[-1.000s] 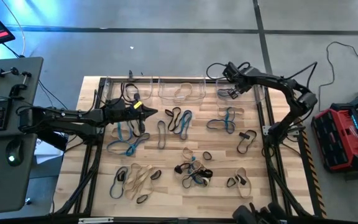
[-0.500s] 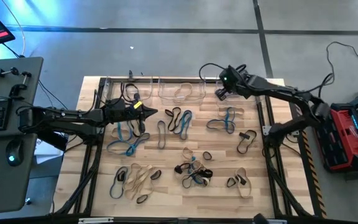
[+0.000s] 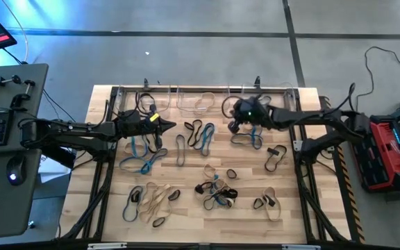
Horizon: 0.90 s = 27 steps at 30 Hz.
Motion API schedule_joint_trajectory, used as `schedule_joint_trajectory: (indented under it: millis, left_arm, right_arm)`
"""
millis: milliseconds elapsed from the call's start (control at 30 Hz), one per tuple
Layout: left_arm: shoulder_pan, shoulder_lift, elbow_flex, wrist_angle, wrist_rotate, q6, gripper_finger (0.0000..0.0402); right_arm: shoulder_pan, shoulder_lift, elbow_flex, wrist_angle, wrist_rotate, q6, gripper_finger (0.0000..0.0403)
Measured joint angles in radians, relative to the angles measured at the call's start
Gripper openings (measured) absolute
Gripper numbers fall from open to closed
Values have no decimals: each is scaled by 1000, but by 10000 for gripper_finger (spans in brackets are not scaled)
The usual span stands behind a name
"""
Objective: Sort rubber bands into baskets
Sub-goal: Put the black rubber band into the left transparent bin
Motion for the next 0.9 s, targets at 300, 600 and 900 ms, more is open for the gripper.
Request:
schedule_joint_trajectory:
  millis: [300, 600, 900]
  left_arm:
    - [-2, 0, 0, -22, 0, 0, 0]
    - [-3, 0, 0, -73, 1, -12, 0]
    - [-60, 0, 0, -145, 8, -69, 0]
  right_arm:
    - [174, 0, -18, 75, 52, 7, 0]
    - [273, 0, -18, 74, 143, -12, 0]
    - [383, 0, -19, 73, 145, -8, 0]
